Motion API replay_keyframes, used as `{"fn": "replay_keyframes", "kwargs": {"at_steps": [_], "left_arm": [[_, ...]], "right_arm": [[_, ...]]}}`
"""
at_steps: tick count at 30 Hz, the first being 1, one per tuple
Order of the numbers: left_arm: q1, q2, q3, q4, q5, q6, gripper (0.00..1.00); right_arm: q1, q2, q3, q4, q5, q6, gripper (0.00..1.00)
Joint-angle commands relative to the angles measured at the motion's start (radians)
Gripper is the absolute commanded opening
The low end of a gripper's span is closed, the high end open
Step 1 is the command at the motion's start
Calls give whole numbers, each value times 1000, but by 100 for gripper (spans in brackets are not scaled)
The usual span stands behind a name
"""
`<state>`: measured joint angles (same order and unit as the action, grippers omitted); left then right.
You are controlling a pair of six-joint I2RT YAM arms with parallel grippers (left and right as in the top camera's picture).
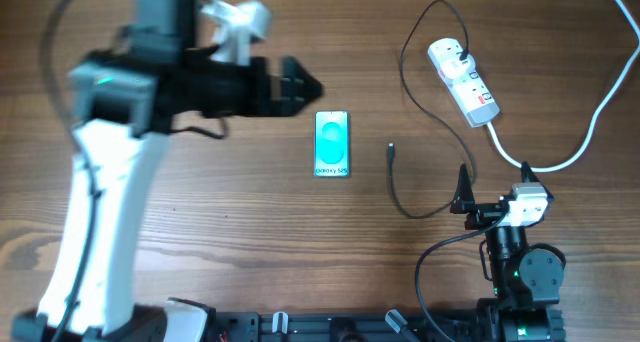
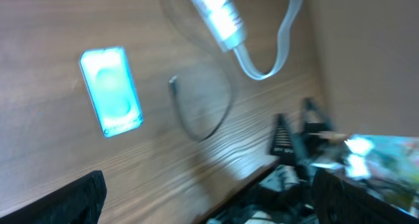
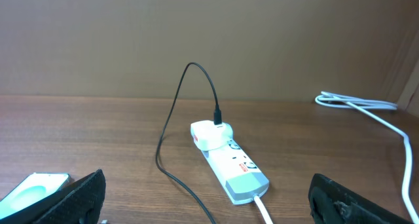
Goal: Plug charger to phone and switch on socket
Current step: 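Move the left gripper forward over the Galaxy S25 phone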
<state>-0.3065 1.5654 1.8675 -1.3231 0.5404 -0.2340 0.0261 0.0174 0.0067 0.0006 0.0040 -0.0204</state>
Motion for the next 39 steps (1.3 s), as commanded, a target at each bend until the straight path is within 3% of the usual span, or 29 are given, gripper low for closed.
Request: {"fn": "replay_keyframes", "kwargs": {"at_steps": [1, 10, 27, 39], "left_arm": [[-122, 101, 14, -40, -348, -180, 100], [-200, 344, 14, 18, -414, -223, 100], [-206, 383, 14, 56, -411, -231, 100], [-229, 503, 10, 78, -412, -241, 100]], "right_arm": [[-5, -3, -2, 5, -4, -3, 100], [-5, -3, -2, 5, -4, -3, 100], [-5, -3, -2, 5, -4, -3, 100], [-5, -3, -2, 5, -4, -3, 100]]}}
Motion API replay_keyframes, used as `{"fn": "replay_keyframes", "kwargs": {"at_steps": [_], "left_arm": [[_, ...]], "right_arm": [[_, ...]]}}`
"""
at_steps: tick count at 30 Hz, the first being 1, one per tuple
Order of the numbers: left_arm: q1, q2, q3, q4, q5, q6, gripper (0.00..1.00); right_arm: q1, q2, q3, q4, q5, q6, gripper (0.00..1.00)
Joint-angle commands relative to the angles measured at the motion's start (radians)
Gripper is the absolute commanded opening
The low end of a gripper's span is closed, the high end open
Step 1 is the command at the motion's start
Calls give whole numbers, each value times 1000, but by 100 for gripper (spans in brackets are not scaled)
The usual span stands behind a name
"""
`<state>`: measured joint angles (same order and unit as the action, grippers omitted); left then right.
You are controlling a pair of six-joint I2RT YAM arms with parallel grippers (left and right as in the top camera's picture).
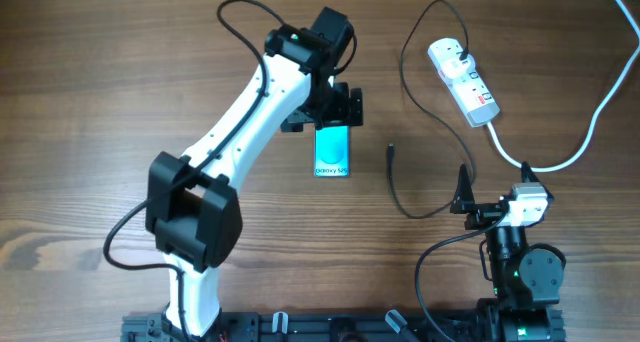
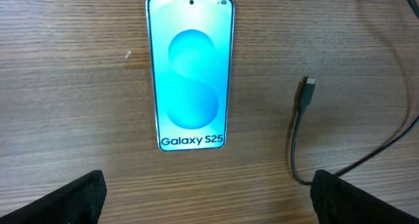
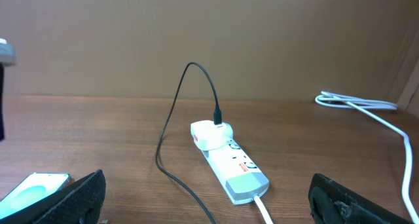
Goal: Plug charger to phone and switch on socket
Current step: 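Move the left gripper forward over the Galaxy S25 phone, then lower the left gripper onto the phone's top edge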
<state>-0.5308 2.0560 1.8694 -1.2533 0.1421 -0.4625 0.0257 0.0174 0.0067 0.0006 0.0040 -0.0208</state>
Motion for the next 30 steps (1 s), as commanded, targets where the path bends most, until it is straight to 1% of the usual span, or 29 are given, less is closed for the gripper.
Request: {"fn": "replay_keyframes", "kwargs": {"at_steps": [1, 3, 5, 6, 12, 15, 22, 26, 30], "left_arm": [[-4, 13, 8, 11, -14, -13, 100], [-4, 19, 8, 16, -14, -7, 100], [-4, 27, 8, 24, -14, 41, 100], [-4, 33, 8, 25, -19, 47, 100], [-4, 85, 8, 41, -21, 26, 100], [-4, 113, 8, 55, -21, -15, 100], [-4, 149, 8, 77, -24, -13, 100], [-4, 149, 8, 76, -92, -13, 100], [-8, 150, -18, 92, -88, -17, 100]], "right_arm": [[-5, -3, -2, 5, -4, -2, 100], [-5, -3, -2, 5, -4, -3, 100], [-5, -3, -2, 5, -4, -3, 100], [-5, -3, -2, 5, -4, -3, 100], [-5, -3, -2, 5, -4, -3, 100], [-5, -3, -1, 5, -4, -3, 100], [-5, -3, -2, 5, -4, -2, 100], [-5, -3, -2, 5, -4, -3, 100], [-5, -3, -2, 5, -4, -3, 100]]}}
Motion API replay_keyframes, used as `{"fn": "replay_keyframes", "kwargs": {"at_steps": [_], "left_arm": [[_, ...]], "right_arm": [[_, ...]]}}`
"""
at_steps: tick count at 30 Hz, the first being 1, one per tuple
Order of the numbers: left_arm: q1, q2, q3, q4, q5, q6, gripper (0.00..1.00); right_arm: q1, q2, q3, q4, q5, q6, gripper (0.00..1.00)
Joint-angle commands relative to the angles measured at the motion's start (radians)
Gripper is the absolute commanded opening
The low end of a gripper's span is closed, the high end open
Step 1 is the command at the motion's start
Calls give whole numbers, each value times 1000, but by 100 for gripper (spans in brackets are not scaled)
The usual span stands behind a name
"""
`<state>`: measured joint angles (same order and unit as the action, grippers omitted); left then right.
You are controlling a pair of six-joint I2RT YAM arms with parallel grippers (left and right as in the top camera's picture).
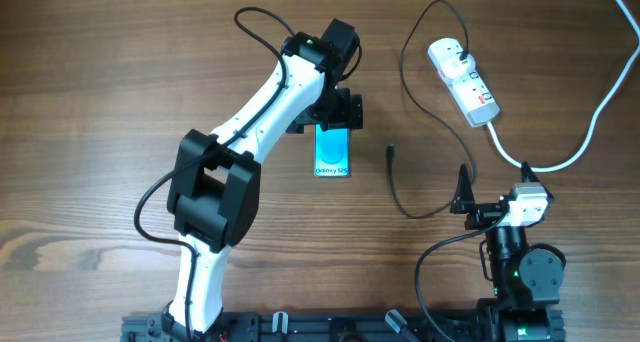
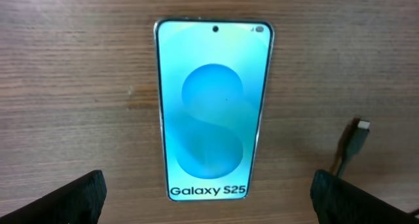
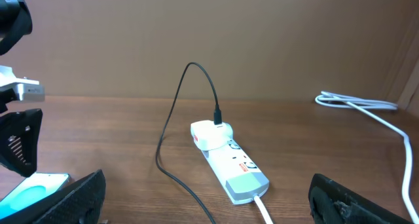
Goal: Plug charger to phone and switch on socket
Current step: 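Lower the left gripper onto the phone's top edge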
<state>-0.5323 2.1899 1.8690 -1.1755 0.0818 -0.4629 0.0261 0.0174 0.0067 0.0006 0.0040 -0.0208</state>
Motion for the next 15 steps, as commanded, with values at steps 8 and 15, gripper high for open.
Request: {"fn": "replay_keyframes", "kwargs": {"at_steps": [8, 15], "left_arm": [[-6, 16, -102, 117, 33, -17, 100], [-6, 16, -123, 149, 33, -18, 100]], "right_arm": [[-5, -3, -2, 5, -4, -3, 100], [-5, -3, -2, 5, -4, -2, 100]]}}
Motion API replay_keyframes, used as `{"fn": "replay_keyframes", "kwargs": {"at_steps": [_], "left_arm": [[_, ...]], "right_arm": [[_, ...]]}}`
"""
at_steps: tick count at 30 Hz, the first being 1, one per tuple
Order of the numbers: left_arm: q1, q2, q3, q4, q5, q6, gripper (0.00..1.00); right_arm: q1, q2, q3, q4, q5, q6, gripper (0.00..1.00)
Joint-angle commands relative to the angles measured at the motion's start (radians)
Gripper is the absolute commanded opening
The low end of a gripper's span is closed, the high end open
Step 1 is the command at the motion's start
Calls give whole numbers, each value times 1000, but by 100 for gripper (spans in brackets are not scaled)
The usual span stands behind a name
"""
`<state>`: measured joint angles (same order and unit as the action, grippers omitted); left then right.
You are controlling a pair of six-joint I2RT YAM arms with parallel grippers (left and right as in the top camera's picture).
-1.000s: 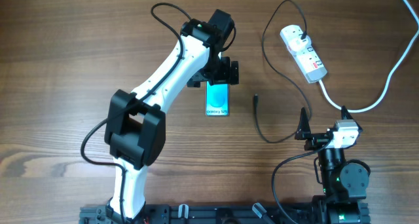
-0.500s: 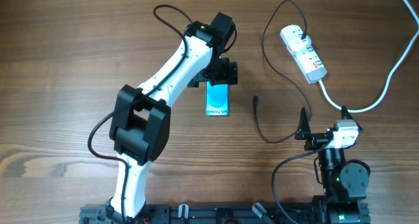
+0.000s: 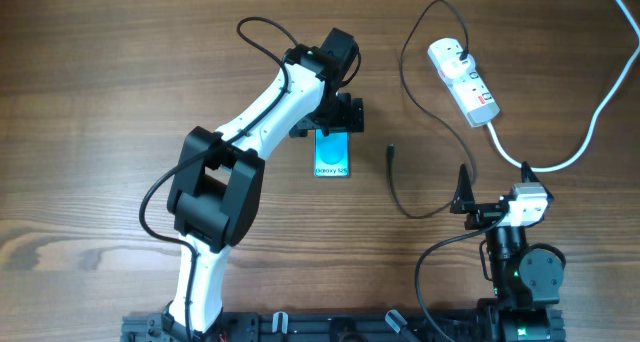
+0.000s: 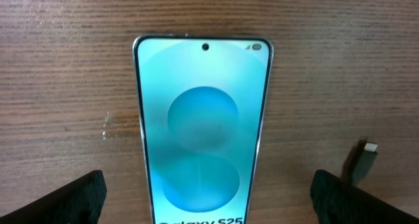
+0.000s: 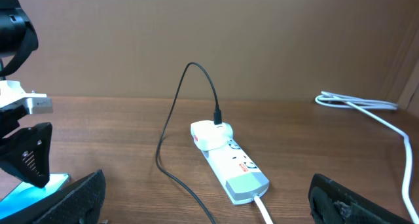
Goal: Plug charger to phone and switch on socket
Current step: 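Lower the left gripper onto the phone's top edge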
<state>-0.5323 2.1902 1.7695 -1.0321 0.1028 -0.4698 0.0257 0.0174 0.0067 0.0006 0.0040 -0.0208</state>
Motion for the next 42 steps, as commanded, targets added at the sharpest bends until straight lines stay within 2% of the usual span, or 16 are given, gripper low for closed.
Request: {"fn": "replay_keyframes", "kwargs": {"at_steps": [1, 13, 42], "left_arm": [[-6, 15, -30, 10, 12, -10, 100], [-8, 15, -56, 43, 16, -45, 100], [-13, 16, -116, 145, -29, -35, 100]], "right_arm": [[-5, -3, -2, 5, -4, -3, 100], [-5, -3, -2, 5, -4, -2, 100], [-5, -3, -2, 5, -4, -2, 100]]}}
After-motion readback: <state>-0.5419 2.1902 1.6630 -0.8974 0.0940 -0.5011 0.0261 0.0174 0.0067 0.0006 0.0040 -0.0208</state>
